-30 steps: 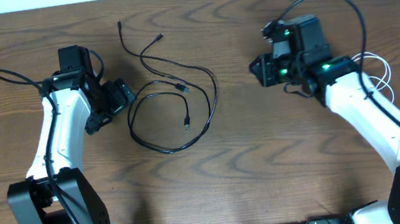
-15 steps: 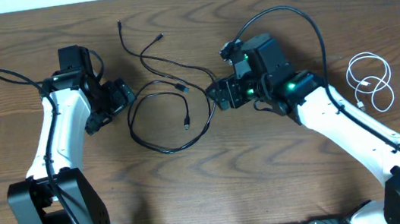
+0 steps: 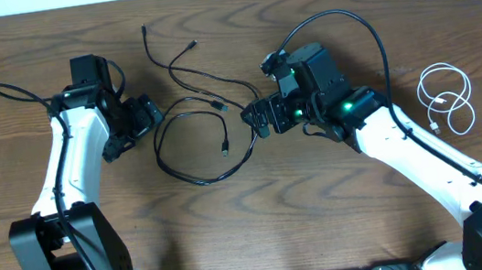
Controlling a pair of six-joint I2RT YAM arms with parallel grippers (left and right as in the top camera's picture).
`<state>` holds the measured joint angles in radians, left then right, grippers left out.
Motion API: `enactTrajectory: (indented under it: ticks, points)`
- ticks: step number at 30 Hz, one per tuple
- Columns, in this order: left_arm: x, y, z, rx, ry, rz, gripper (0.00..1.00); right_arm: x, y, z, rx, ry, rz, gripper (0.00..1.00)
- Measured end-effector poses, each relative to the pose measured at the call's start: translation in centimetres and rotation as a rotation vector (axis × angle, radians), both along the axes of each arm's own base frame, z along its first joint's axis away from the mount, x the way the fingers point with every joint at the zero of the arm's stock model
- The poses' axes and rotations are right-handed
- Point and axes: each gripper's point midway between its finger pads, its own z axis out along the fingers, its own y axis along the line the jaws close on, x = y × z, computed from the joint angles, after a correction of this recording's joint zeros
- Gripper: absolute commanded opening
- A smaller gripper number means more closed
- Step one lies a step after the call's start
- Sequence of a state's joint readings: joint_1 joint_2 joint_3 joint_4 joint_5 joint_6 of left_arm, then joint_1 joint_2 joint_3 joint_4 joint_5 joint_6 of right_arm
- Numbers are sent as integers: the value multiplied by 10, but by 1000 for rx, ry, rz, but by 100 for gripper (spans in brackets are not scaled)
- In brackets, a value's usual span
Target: Untangle cables
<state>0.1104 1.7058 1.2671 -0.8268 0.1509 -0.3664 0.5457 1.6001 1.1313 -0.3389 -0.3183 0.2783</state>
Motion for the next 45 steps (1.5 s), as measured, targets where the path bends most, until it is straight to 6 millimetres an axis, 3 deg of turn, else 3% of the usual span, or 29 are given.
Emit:
enactTrajectory:
  ticks: [18, 24, 31, 36, 45]
  points:
    - [0, 0, 0, 0, 0, 0, 98, 6, 4, 7, 23, -38, 0, 95]
    - [0, 0, 0, 0, 0, 0, 98, 6, 4, 8, 23, -39, 0, 97]
    - [8, 1, 2, 4, -35, 0, 98, 7, 4, 8, 25, -42, 0, 90]
    - [-13, -2, -3, -11, 55, -1, 98, 9, 5, 10, 31, -51, 0, 89]
    - [-14, -3, -3, -16, 58, -3, 98, 13, 8, 1, 26, -44, 0, 89]
